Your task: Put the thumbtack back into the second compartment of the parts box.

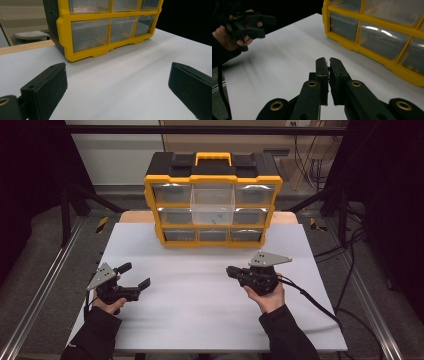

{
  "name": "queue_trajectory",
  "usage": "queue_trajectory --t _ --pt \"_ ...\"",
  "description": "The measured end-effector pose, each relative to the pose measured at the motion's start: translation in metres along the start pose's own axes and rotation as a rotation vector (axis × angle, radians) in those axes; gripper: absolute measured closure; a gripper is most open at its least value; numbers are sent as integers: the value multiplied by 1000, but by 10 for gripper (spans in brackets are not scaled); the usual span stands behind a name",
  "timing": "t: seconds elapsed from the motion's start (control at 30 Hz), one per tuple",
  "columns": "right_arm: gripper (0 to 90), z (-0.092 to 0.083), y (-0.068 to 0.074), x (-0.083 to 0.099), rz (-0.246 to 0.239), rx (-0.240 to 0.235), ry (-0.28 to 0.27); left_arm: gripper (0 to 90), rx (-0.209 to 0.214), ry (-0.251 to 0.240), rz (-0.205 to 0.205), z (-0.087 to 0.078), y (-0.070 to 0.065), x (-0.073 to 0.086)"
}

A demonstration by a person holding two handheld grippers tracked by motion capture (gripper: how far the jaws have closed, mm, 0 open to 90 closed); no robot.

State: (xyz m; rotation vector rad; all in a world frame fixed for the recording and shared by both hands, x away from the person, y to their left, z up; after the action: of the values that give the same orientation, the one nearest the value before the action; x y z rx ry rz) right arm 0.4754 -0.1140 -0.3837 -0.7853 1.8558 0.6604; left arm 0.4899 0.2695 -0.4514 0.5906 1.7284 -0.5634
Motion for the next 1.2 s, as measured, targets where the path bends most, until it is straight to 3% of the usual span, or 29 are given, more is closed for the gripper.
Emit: queue_trajectory --t 0.5,1.2 --pt "857 -21 -8 -70 -41 26 -99 18 -1 0 1 0 0 0" --pt "857 -25 -16 -146 -80 89 -148 18 -1 -2 1 0 0 0"
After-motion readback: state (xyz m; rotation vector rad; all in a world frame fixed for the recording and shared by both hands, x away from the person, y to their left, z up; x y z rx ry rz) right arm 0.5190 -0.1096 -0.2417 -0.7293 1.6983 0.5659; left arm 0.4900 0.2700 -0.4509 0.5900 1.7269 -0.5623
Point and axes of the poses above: each handheld gripper's, and its own axes: z roughly forward along the jaws, x roughly out of its underside, y roughly to its left, the point moved 4 cm from there along z, roughly forward along the jaws, and after that the axes turned 2 degrees about -y, right-handed, at the moved point
